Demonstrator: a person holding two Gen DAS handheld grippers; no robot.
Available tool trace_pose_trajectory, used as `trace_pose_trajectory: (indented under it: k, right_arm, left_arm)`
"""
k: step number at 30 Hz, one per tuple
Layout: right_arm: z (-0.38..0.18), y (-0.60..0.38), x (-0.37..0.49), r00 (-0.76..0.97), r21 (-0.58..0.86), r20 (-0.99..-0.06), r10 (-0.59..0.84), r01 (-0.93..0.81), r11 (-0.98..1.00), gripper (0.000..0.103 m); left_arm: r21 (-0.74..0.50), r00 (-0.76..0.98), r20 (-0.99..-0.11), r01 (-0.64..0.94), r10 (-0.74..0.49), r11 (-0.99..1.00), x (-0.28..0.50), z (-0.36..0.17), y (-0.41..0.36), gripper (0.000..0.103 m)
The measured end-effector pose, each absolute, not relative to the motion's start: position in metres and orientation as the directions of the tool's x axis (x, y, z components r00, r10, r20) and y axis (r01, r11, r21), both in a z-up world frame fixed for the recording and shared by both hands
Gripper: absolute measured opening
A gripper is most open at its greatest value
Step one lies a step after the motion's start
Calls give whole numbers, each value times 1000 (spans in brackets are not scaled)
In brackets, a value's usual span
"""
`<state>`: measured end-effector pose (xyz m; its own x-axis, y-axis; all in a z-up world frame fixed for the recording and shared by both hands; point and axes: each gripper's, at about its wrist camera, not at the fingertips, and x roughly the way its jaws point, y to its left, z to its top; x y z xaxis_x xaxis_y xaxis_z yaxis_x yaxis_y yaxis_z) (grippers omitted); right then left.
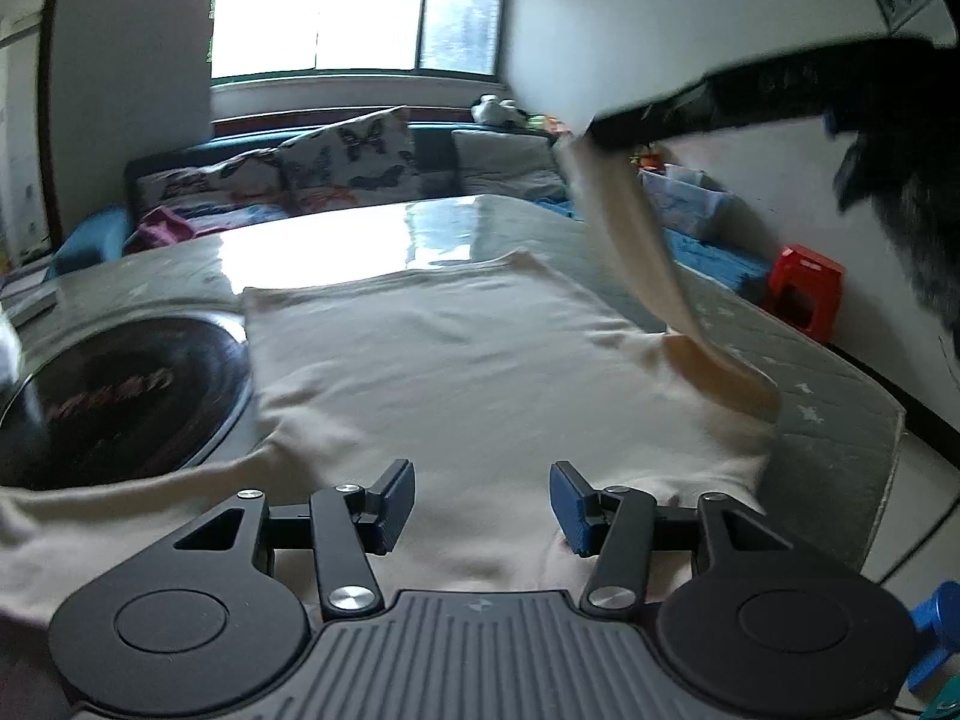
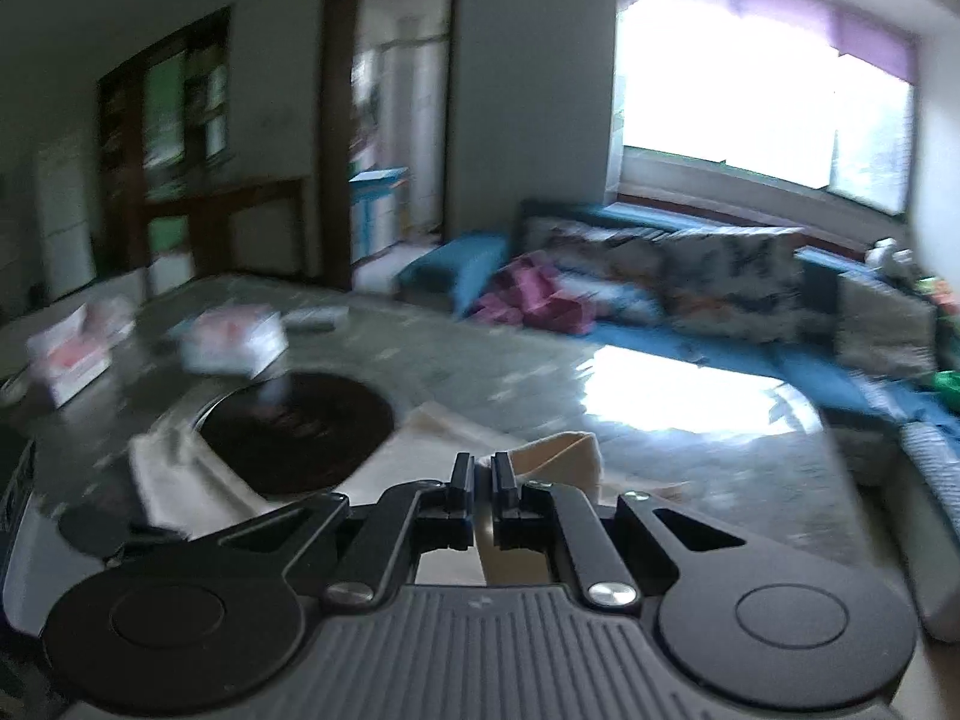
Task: Fold clothes
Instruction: 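Grasp the sleeve cuff with the right tool and lift it up, then lay the lifted sleeve across the sweatshirt body with the right tool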
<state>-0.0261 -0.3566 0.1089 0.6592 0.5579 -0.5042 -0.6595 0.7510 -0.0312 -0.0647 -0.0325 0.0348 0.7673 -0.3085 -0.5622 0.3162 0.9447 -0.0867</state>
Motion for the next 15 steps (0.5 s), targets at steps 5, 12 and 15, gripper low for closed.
trace_pose_trajectory:
  k: [5,12,15]
  right_arm:
    - [74,-318,-34,545,12,-580,605,-737,676,5]
    - [62,-318,-50,474,54,-609,636,-775,630,24]
    - [62,-333,-55,486,45,-613,623,-765,642,30]
  left_arm:
    - [-99,770,-570,281,-286,955,-71,32,-21,54]
    - [-97,774,-571,267,-273,959,-72,34,-17,55]
    - [-98,779,-566,260,-269,961,-73,37,-14,54]
